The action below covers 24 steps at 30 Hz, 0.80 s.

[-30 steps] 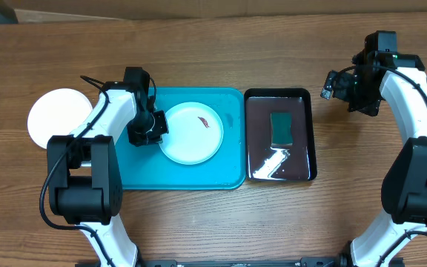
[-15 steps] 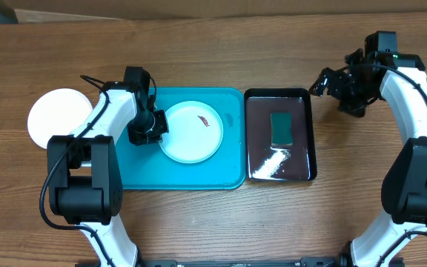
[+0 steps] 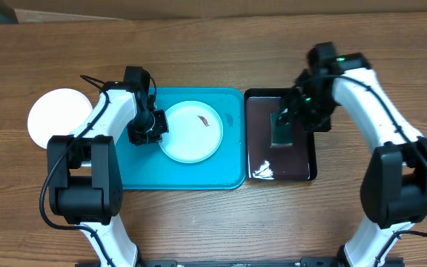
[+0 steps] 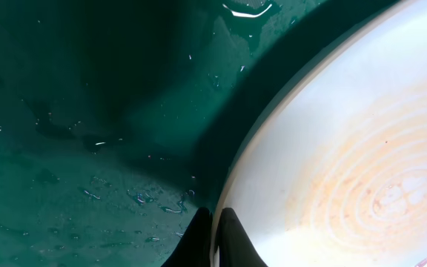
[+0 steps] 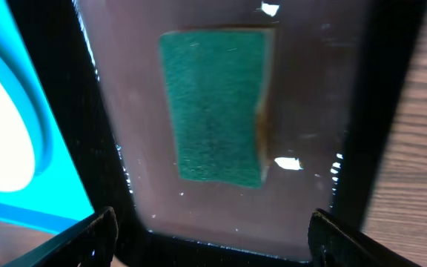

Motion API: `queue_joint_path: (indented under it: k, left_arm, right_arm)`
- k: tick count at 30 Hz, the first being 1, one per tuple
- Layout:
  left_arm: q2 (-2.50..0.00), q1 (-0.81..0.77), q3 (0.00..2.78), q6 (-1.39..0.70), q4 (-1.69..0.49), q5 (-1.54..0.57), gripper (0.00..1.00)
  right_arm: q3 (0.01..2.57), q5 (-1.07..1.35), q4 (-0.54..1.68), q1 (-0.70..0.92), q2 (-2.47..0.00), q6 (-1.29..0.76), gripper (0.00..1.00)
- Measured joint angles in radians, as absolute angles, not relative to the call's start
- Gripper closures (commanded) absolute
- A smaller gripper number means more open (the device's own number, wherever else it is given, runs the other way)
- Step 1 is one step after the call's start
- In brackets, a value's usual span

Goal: Clean dirty plates on tray and stack at the side
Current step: 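Lower the right gripper into the black tray toward the green sponge, then grasp the green sponge with the right gripper and wipe the black tray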

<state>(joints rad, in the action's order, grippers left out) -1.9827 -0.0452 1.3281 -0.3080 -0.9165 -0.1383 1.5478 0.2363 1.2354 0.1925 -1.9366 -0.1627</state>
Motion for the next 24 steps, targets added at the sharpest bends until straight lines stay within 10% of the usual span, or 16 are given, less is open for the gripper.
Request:
queue_joint_path:
  k: [24]
  left_arm:
    - [-1.983,-0.045,1.328,-0.308,-0.914,-0.137,0.96]
  right_arm:
    - [1.306,0.011,0.853,0.309,-1.937,-0.236,0.25]
